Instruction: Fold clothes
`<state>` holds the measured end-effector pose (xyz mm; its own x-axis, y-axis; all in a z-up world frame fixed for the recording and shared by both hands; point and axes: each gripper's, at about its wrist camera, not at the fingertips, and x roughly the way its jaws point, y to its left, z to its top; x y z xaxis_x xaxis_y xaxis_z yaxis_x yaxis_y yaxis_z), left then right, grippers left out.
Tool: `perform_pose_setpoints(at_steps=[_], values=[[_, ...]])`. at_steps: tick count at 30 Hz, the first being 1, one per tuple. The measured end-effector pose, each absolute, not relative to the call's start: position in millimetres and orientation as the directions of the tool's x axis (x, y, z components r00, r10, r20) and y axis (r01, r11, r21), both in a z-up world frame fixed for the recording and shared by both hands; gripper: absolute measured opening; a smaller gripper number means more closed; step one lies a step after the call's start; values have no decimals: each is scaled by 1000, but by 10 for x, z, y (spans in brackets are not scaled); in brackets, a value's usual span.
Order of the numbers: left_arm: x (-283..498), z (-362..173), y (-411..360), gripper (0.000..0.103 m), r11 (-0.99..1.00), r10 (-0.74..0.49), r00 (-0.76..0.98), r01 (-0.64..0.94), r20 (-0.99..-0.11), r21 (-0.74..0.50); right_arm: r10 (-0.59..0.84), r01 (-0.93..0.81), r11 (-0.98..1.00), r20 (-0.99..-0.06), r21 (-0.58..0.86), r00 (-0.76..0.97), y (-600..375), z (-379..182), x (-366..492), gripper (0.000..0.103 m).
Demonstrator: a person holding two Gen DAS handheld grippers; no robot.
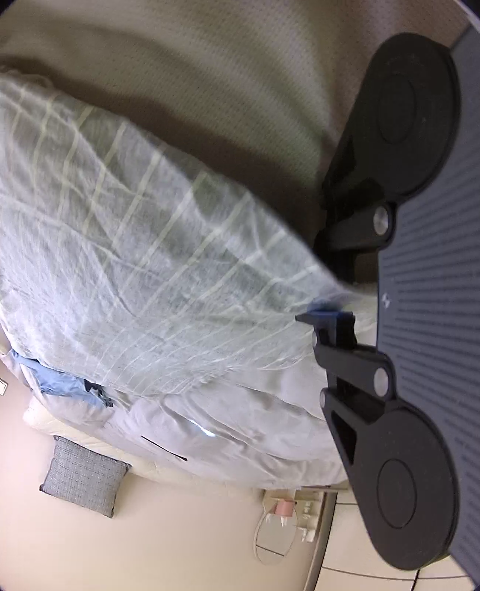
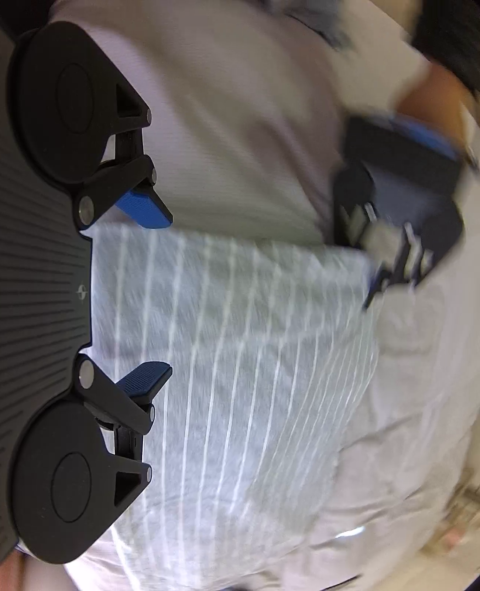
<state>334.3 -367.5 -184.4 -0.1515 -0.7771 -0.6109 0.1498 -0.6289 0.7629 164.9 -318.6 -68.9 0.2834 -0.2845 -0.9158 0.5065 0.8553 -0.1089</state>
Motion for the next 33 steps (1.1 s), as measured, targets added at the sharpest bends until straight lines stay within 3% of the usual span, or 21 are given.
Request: perform_pose_setpoints(at_steps=[3,11,24,33], values=[[3358,-1752,-3699,9,-664,-748,-168,176,-643,727,-309,437,885,-903,-158,299,-2929,-766,1730,85],[3382,-1694,-3737,9,-714,-699,-191,164,-689,680,-504,262,854,-841,-450,197,-2603,-1181,1810,82],[3362,-1747,-3743,10,-721,-692,-179,142,-699,678,-558,91,827,-792,-554,247,-2542,-1241,1261,82],[3338,-1756,-3730,10,-714,-700,-164,148,-695,685,-602,62,782,-724,-620,336,-2727,-1380,1530,70]])
